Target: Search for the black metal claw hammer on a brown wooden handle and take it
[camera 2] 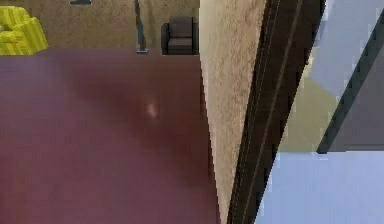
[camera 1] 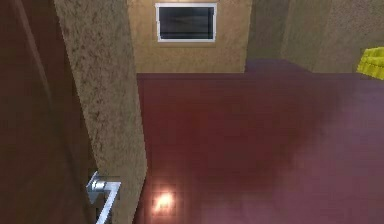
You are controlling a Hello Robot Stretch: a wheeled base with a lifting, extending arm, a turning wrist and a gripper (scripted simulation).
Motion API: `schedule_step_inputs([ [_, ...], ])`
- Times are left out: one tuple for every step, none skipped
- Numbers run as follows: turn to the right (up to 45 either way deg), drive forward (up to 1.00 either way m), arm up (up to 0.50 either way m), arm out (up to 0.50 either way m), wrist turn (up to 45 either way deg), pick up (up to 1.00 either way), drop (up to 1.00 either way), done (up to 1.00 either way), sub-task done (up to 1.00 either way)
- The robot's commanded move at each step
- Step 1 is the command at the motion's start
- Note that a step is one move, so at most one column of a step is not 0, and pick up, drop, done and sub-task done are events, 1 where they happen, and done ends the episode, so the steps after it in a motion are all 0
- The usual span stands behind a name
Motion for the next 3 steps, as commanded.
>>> schedule_step_inputs([
  [42.0, 0.00, 0.00, 0.00, 0.0, 0.00, 0.00, 0.00, 0.00],
  [0.0, 0.45, 0.00, 0.00, 0.0, 0.00, 0.00, 0.00, 0.00],
  [-45.0, 0.00, 0.00, 0.00, 0.0, 0.00, 0.00, 0.00, 0.00],
])
